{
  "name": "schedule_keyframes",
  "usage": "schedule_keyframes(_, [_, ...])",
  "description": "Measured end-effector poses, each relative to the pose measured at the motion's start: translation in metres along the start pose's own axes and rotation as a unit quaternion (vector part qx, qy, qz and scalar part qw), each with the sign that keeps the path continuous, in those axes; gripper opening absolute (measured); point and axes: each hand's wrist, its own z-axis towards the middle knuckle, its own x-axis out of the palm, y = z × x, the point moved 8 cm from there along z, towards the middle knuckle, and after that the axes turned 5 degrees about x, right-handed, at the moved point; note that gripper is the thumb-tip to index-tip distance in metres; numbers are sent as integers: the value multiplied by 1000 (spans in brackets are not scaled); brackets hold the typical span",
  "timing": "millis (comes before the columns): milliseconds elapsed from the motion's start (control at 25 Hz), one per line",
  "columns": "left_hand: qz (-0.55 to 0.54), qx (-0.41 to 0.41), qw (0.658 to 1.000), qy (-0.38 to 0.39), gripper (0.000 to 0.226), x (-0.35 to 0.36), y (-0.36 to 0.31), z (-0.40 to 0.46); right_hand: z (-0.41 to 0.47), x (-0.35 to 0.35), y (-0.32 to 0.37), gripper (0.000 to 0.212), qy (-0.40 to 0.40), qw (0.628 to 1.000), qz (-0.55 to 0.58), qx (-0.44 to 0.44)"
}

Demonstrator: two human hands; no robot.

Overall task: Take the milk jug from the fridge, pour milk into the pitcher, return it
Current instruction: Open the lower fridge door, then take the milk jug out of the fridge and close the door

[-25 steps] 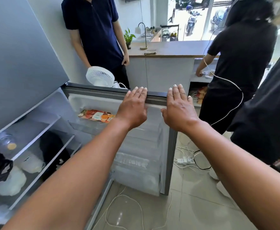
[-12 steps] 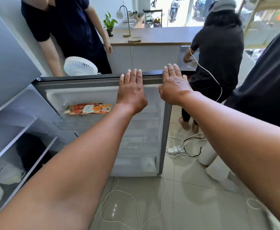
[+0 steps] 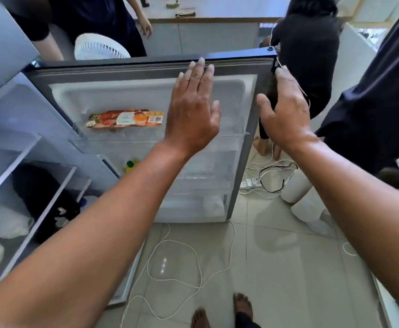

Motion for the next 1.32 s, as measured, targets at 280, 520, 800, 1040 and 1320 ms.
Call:
schedule_keyframes(280, [-129, -129, 981, 65, 43, 86, 25, -213, -149, 121, -111, 53, 176, 973, -20, 147])
schedule_keyframes(520, [-199, -337, 876, 281, 42, 228, 55, -306, -197, 229, -175, 44, 307, 922, -46, 232])
schedule_keyframes(800, [-253, -474, 791, 293, 43, 355, 83, -321, -200, 356, -243, 50, 350, 898, -36, 266])
schedule_keyframes(1040, [-316, -569, 712, 264, 38, 435, 111, -355, -201, 426, -282, 56, 336, 897, 10, 289])
schedule_keyframes(1320, [-434, -596, 648, 190, 39, 456, 105, -351, -197, 445, -299, 16, 286, 870, 143, 375])
